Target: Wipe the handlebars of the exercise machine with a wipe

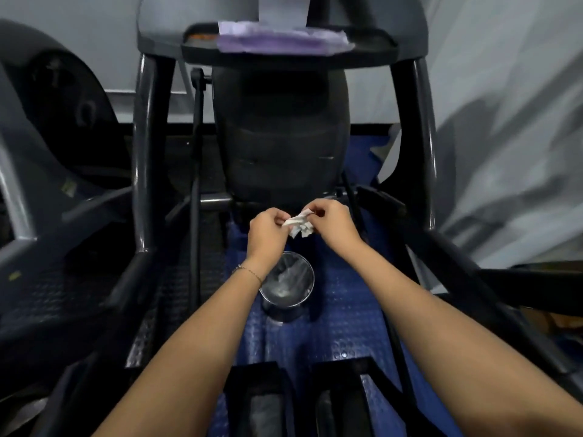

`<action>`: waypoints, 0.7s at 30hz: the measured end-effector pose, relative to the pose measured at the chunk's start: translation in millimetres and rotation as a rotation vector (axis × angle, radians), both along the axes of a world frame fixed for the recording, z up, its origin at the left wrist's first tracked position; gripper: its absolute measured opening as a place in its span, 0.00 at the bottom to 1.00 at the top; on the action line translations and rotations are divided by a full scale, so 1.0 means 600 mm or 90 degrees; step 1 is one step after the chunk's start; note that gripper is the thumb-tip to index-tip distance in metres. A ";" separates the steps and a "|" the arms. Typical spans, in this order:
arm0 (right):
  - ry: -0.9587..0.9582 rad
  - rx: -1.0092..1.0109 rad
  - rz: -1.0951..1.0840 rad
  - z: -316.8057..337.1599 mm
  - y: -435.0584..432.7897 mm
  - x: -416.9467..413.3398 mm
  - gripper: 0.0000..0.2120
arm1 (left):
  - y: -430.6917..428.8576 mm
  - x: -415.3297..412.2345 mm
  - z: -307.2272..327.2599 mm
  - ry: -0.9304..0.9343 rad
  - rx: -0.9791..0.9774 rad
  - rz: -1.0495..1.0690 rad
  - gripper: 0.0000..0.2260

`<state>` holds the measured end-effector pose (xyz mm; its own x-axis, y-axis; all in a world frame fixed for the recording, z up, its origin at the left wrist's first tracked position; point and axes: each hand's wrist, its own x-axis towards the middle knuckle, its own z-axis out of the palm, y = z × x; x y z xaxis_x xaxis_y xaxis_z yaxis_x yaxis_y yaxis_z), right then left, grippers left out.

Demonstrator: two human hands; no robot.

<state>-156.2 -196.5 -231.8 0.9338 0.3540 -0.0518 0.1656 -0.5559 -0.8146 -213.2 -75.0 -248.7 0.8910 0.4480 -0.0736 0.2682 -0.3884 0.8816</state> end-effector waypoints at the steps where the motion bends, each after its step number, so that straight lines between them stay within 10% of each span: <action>1: 0.003 0.000 -0.002 -0.019 0.001 0.007 0.09 | 0.000 0.006 -0.017 0.001 -0.003 0.004 0.05; 7: 0.146 -0.164 0.011 -0.109 -0.006 0.037 0.22 | 0.021 0.022 -0.097 0.214 0.083 -0.062 0.25; 12: 0.191 -0.259 -0.010 -0.114 -0.056 0.020 0.24 | 0.053 -0.027 -0.090 0.328 0.189 -0.095 0.23; 21: 0.014 -0.307 0.085 0.082 -0.030 0.000 0.26 | 0.093 -0.040 0.085 0.205 0.364 -0.109 0.21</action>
